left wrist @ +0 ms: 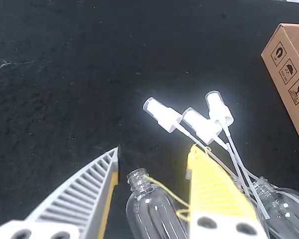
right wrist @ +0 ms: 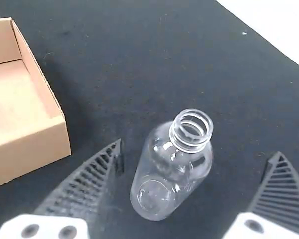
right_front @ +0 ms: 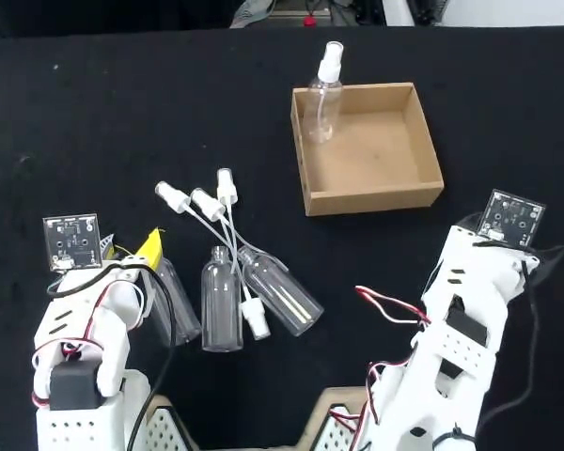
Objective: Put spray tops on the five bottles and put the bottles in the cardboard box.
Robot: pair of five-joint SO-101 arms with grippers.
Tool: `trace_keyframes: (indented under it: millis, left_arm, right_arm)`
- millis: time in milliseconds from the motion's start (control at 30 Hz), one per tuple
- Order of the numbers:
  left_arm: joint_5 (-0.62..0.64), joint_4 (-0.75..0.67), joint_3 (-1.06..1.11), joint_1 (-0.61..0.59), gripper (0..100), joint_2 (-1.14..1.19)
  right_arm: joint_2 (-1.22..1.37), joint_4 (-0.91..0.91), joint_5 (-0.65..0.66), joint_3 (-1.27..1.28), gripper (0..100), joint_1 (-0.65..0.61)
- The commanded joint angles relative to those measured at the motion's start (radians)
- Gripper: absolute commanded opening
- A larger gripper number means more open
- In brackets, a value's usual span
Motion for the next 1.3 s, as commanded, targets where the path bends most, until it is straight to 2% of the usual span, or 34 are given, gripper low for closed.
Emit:
trace_keyframes:
  millis: [0,200,467,733,1000,1100,1267]
  left_arm:
    - [-0.009,-0.005,-0.013,0.005,22,-0.005]
    - [-0.009,-0.003,-0.015,0.005,22,-0.005]
    - [-0.009,-0.003,-0.015,0.005,22,-0.005]
    - [-0.009,-0.005,-0.015,0.005,22,-0.005]
    - [-0.009,-0.005,-0.013,0.005,22,-0.005]
    - [-0.009,-0.005,-0.013,0.005,22,-0.005]
    - [-0.009,-0.005,-0.015,0.005,22,-0.005]
  right_arm:
    - [0.002,-0.032,0.002,-0.012,40.3,-0.023]
    - [0.022,0.006,0.002,-0.048,40.2,-0.018]
    - [0.245,0.038,0.0,-0.176,40.2,-0.015]
    - [0.255,0.031,0.0,-0.185,40.1,-0.015]
    - [0.255,-0.06,-0.008,-0.182,18.1,0.003]
    - [0.255,-0.094,-0.008,-0.193,14.5,0.043]
    - [0.255,-0.098,-0.006,-0.197,14.5,0.066]
